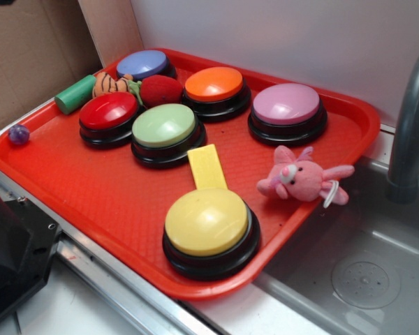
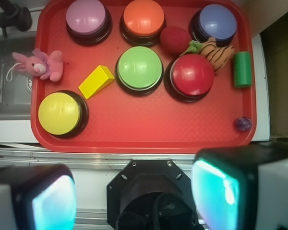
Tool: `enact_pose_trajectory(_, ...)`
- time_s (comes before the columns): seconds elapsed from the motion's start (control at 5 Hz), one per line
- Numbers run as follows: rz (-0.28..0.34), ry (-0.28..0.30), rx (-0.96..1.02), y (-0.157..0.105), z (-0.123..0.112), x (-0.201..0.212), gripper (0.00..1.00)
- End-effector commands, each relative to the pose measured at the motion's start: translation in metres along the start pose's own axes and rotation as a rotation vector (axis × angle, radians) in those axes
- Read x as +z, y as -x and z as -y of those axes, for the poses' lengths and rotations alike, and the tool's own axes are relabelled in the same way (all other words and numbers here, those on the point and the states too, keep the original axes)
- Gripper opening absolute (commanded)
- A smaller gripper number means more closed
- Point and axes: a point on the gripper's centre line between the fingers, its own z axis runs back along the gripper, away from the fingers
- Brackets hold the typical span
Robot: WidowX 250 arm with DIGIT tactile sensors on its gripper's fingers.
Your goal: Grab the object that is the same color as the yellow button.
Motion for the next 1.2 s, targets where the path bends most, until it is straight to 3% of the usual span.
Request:
enact_pose_trajectory(0.0,0.0,0.0,0.0,0.0,0.0,0.0,1.0)
enact_pose_trajectory(0.6,0.006,-0.064,0.331,-0.033,0.019,-0.046,1.0)
enact_pose_trajectory(0.8,0.006,-0.038,0.528,-0.052,0.027,-0.08,1.0)
enact_pose_trajectory(1.0,0.02,-0.026,0.585,-0.063,0.033,-0.102,1.0)
